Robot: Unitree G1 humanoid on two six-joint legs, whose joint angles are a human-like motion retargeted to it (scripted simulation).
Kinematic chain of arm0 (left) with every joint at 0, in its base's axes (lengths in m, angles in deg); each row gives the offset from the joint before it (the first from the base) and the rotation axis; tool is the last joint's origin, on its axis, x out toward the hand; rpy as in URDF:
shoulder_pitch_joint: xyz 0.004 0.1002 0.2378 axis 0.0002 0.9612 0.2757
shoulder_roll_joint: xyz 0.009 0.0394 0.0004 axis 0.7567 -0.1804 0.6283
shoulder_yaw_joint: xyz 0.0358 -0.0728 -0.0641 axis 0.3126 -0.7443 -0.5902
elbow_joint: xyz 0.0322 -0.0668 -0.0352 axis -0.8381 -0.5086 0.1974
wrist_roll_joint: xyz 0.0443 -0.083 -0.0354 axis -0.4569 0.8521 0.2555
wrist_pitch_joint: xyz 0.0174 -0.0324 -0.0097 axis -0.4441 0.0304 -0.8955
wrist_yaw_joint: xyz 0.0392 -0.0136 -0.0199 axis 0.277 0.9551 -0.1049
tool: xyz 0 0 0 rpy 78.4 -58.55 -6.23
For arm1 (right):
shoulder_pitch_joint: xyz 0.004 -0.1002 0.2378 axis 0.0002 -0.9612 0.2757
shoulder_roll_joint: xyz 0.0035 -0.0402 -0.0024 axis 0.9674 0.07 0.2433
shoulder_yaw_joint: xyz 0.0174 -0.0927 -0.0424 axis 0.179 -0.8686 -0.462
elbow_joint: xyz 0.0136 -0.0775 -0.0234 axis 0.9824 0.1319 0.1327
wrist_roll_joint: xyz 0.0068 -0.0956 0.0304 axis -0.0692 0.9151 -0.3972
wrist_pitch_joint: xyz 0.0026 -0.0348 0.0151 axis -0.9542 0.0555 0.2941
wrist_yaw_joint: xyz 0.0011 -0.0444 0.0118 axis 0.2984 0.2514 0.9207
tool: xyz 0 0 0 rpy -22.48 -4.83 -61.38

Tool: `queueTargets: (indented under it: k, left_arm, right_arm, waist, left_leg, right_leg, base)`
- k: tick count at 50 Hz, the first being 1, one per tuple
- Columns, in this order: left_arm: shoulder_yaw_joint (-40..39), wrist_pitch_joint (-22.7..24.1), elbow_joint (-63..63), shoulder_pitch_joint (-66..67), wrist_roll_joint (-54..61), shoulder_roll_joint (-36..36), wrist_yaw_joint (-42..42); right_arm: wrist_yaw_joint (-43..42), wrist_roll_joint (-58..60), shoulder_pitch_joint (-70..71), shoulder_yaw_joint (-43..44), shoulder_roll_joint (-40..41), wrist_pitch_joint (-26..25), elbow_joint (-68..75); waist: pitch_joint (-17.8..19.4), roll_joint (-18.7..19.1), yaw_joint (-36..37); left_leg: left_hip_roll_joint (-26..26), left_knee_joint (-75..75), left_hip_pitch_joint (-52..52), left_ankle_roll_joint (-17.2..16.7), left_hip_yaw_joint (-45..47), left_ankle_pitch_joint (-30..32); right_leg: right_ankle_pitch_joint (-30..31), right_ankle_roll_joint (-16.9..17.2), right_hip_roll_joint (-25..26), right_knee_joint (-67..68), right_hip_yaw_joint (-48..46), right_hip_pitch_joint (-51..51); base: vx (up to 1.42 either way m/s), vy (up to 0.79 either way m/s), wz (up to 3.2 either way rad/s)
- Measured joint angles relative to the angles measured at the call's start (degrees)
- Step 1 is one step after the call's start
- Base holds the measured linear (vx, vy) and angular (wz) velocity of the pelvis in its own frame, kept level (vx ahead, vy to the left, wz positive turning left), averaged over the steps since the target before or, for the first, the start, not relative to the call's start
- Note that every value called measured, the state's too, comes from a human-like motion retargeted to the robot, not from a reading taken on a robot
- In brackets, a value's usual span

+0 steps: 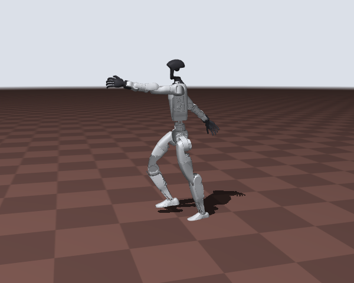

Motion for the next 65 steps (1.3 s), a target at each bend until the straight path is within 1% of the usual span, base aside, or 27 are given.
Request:
queueTargets:
  k: [2, 5, 8, 10, 12, 14, 16, 20, 23, 25, 26, 28, 30, 32, 33, 35, 37, 40, 42, 45, 47, 50, 52, 55, 59, 62, 65]
  left_arm:
    - [-3.7, 1.9, 1.9, 8.9, 2.1, -3.7, -0.8]
    - [-9.5, 2.1, 2.9, 23.9, 3.1, -9.9, -2.3]
    - [-11.3, 2.6, -2.4, 43.0, -4.2, -14.1, 2.9]
    - [-11.0, 1.8, -7.6, 58.1, -4.4, -14.7, 10.5]
    - [-10.2, 3.8, -11.9, 74.0, 0.2, -15.1, 13.1]
    - [-10.5, 5.3, -14.3, 88.8, 1.7, -15.3, 12.4]
    - [-9.6, 6.6, -14.2, 102.6, 3.9, -15.3, 13.6]
    - [-6.0, 7.0, -11.3, 125.6, 9.0, -13.7, 21.6]
    - [-6.3, 3.0, -11.0, 135.7, 9.7, -11.5, 23.6]
    - [-6.4, -0.5, -10.9, 138.6, 12.0, -10.4, 18.3]
    - [-6.5, -0.9, -10.7, 138.7, 12.6, -10.2, 14.6]
    - [-6.6, -0.6, -10.0, 137.6, 12.9, -10.3, 10.1]
    - [-5.8, 1.1, -9.1, 134.7, 12.7, -10.9, 10.9]
    - [-6.1, 2.1, -10.2, 128.0, 10.8, -12.3, 15.3]
    - [-7.0, 2.5, -11.0, 123.7, 9.0, -13.0, 16.2]
    - [-8.3, 5.6, -12.5, 113.9, 9.3, -14.7, 12.6]
    - [-7.9, 6.7, -13.2, 103.1, 13.0, -16.7, 7.8]
    - [-7.3, 6.1, -12.1, 85.4, 6.8, -17.8, 2.1]
    - [-8.0, 4.0, -9.0, 71.9, 0.5, -17.2, 1.8]
    - [-11.6, -1.4, -4.1, 49.2, -5.0, -15.8, 2.8]
    - [-12.5, -3.6, -1.7, 36.4, -5.0, -13.8, 1.9]
    - [-9.2, -4.4, 0.4, 20.7, -1.4, -9.0, -1.7]
    - [-5.0, -4.1, 0.8, 12.4, 0.6, -5.5, -3.1]
    - [0.2, -4.1, -0.1, 1.8, 0.3, -1.4, -2.4]
    - [4.2, -3.6, -2.3, -5.6, 0.1, -0.7, -0.8]
    - [3.9, -2.0, -2.3, -3.4, 0.5, -3.5, 0.7]
    - [-0.5, 0.8, 0.2, 6.0, 2.3, -8.6, 1.6]
  right_arm:
    - [-2.8, -3.4, 5.6, 0.3, 2.1, 0.6, 0.0]
    - [-8.0, -4.0, 18.2, 3.8, 4.7, -1.4, 0.0]
    - [-11.1, -12.4, 34.2, 0.8, 6.4, 0.6, -0.1]
    - [-13.9, -17.8, 46.7, -1.0, 6.0, 2.0, -0.5]
    - [-19.6, -15.8, 59.6, 5.3, 2.8, 5.5, -3.4]
    - [-24.2, -16.6, 72.5, 10.5, 0.1, 8.0, -7.1]
    - [-27.7, -22.3, 84.9, 10.7, -2.4, 11.5, -10.1]
    - [-30.3, -33.1, 105.9, 1.2, -8.8, 18.3, -13.6]
    - [-31.9, -37.2, 117.8, -2.1, -13.1, 16.2, -13.7]
    - [-42.1, -45.7, 125.0, 0.1, -14.5, 15.6, -11.3]
    - [-48.8, -45.3, 127.6, 1.3, -14.7, 15.6, -8.7]
    - [-58.2, -40.5, 131.3, 2.2, -14.5, 15.8, -5.3]
    - [-58.2, -35.1, 131.1, 0.0, -13.1, 18.2, -6.8]
    - [-47.4, -27.7, 126.6, -2.7, -9.8, 17.8, -10.2]
    - [-40.6, -23.8, 123.8, -3.3, -7.9, 16.0, -11.1]
    - [-33.2, -21.8, 117.4, -2.4, -3.2, 16.3, -12.9]
    - [-32.7, -17.3, 108.0, 1.7, 1.1, 15.2, -13.4]
    - [-30.6, -7.7, 87.6, 5.6, 4.6, 12.2, -12.9]
    - [-25.2, -0.9, 73.0, 5.0, 4.2, 9.2, -9.8]
    - [-16.1, 9.5, 54.5, 3.0, 3.4, 2.3, -4.2]
    - [-12.3, 12.5, 42.9, 1.8, 3.1, -0.1, -2.4]
    - [-8.6, 11.2, 26.4, 0.3, 1.0, -0.4, -2.1]
    - [-6.3, 8.2, 16.7, -0.5, -1.0, -0.1, -1.5]
    - [-3.1, 5.1, 4.8, 0.3, -3.3, -0.9, 0.0]
    - [-0.3, 0.8, -3.5, 4.4, -3.3, -2.2, 0.0]
    - [1.1, -2.2, -2.8, 5.0, -1.4, -1.7, 0.0]
    - [-0.8, -4.2, 2.9, 3.9, 0.9, -1.1, 0.0]
  waist:
    - [0.7, -0.7, 0.4]
    - [4.9, -4.4, 4.1]
    - [6.7, -8.4, 15.9]
    - [5.4, -11.6, 20.8]
    - [-0.1, -11.6, 21.4]
    - [0.2, -11.8, 24.3]
    - [1.0, -12.6, 28.1]
    - [1.1, -14.3, 34.0]
    - [0.9, -14.6, 36.0]
    - [0.4, -14.6, 36.1]
    - [-0.3, -14.6, 35.6]
    - [-1.9, -14.8, 34.5]
    - [-3.7, -15.0, 33.5]
    - [-3.1, -14.9, 33.9]
    - [-1.6, -14.1, 34.8]
    - [1.2, -10.3, 35.1]
    - [1.3, -6.5, 30.7]
    - [1.5, -2.7, 21.5]
    - [1.4, 0.1, 17.8]
    - [0.0, 0.7, 14.9]
    - [0.5, 1.5, 11.3]
    - [0.5, 3.4, 4.7]
    - [0.3, 4.6, 1.2]
    - [0.5, 5.3, -2.3]
    - [0.6, 4.4, -3.2]
    - [-0.1, 3.5, -2.2]
    - [0.0, 2.6, -0.8]
  left_leg:
    - [-0.4, 0.3, 2.4, -0.1, -2.1, -0.3]
    - [-3.4, 3.3, 8.5, 1.8, -4.3, -1.1]
    - [-6.1, 14.5, 7.9, 5.5, 0.8, 0.9]
    - [-4.3, 42.6, -5.8, 4.5, 5.4, -3.9]
    - [2.5, 75.4, -26.8, 6.2, 5.5, -10.1]
    - [6.3, 95.1, -36.0, 8.3, 5.7, -15.8]
    - [8.5, 108.2, -42.6, 10.1, 5.9, -20.2]
    - [9.5, 119.8, -55.3, 13.0, 5.2, -24.7]
    - [8.3, 117.4, -61.5, 15.2, 5.7, -24.6]
    - [6.1, 111.3, -64.2, 15.7, 5.5, -23.2]
    - [5.1, 106.5, -64.5, 15.8, 5.7, -22.5]
    - [4.2, 94.9, -63.2, 16.2, 7.2, -21.3]
    - [4.5, 79.3, -58.2, 16.2, 10.6, -20.8]
    - [3.0, 55.2, -45.4, 14.0, 16.8, -18.8]
    - [1.4, 39.8, -36.2, 11.9, 20.5, -16.0]
    - [-1.7, 11.8, -19.0, 9.1, 25.7, -5.4]
    - [-2.4, 0.5, -11.8, 5.4, 24.9, 3.2]
    - [-1.5, 0.0, -7.5, 0.9, 17.9, 5.4]
    - [0.3, 0.0, -5.9, 0.6, 13.7, 5.3]
    - [0.2, 0.0, -7.2, 0.8, 10.2, 3.6]
    - [0.1, 0.0, -5.8, 0.2, 8.0, 2.3]
    - [0.5, 0.0, -4.5, -0.4, 5.0, 1.3]
    - [1.0, 0.0, -3.7, -0.4, 3.5, 0.9]
    - [1.4, 0.0, -2.1, 0.6, 1.9, 0.3]
    - [1.4, 0.0, 0.1, 0.7, 0.6, 0.1]
    - [1.1, 0.0, 1.0, 0.1, -0.4, 0.3]
    - [0.6, 1.2, 2.7, -0.3, -2.4, -0.2]
  right_leg:
    - [3.2, 2.9, 0.9, -26.1, -4.3, 13.0]
    - [19.6, 10.4, 3.4, -65.6, -7.1, 36.2]
    - [23.7, 13.3, 2.5, -69.6, -0.1, 42.1]
    - [23.4, 12.8, 0.6, -69.6, 4.5, 42.0]
    - [22.5, 11.7, 1.9, -69.6, 6.6, 37.3]
    - [20.9, 12.0, 2.2, -69.6, 9.5, 38.6]
    - [19.8, 11.8, 1.7, -69.6, 12.4, 40.0]
    - [18.8, 11.3, 0.4, -69.6, 15.3, 41.1]
    - [17.9, 11.2, -0.6, -69.6, 14.8, 42.3]
    - [17.2, 11.1, -1.1, -69.6, 14.0, 43.0]
    - [17.0, 11.2, -1.3, -69.6, 13.7, 43.1]
    - [16.5, 11.7, -1.5, -69.6, 13.2, 43.2]
    - [16.2, 12.5, -1.4, -69.6, 13.4, 43.3]
    - [15.3, 13.6, -1.9, -68.7, 15.2, 45.5]
    - [14.5, 14.3, -1.9, -67.8, 16.5, 47.9]
    - [12.7, 14.5, 0.5, -66.0, 19.0, 53.3]
    - [12.1, 12.4, 3.5, -62.7, 18.3, 55.7]
    - [16.2, 8.7, 6.4, -50.8, 12.3, 55.2]
    - [16.3, 6.1, 7.5, -28.8, 7.4, 46.1]
    - [9.6, 2.8, 3.9, 7.3, 4.6, 25.9]
    - [4.7, 1.1, 2.2, 23.2, 4.6, 17.4]
    - [1.5, 0.6, 1.0, 38.7, 5.1, 5.8]
    - [0.4, 0.4, 0.9, 43.2, 5.5, -0.4]
    - [-1.3, -0.1, 1.3, 43.4, 6.2, -6.7]
    - [-1.8, 0.1, 1.8, 30.1, 6.0, -8.3]
    - [-2.3, 0.4, 0.3, 9.4, 2.7, -3.4]
    - [1.9, 2.9, -0.3, -25.4, -3.7, 10.7]
  base:
    - [0.55, -0.11, 0.85]
    - [0.61, -0.19, 0.08]
    - [0.52, -0.28, -1.99]
    - [0.37, -0.23, -1.71]
    - [0.35, -0.07, -0.84]
    - [0.49, 0.01, -1.25]
    - [0.51, 0.03, -1.30]
    - [0.47, 0.06, -0.59]
    - [0.47, 0.13, 0.15]
    - [0.46, 0.15, 0.46]
    - [0.46, 0.14, 0.51]
    - [0.47, 0.12, 0.37]
    - [0.50, 0.11, -0.08]
    - [0.59, 0.13, -0.92]
    - [0.66, 0.18, -1.39]
    - [0.67, 0.25, -1.11]
    - [0.59, 0.29, 0.45]
    - [0.54, 0.27, 1.91]
    - [0.46, 0.21, 1.92]
    - [0.42, 0.13, 1.18]
    - [0.48, 0.10, 1.00]
    - [0.51, 0.07, 0.84]
    - [0.51, 0.02, 0.58]
    - [0.49, -0.04, 0.40]
    - [0.48, -0.10, 0.23]
    - [0.47, -0.11, 0.24]
    - [0.52, -0.13, 0.55]
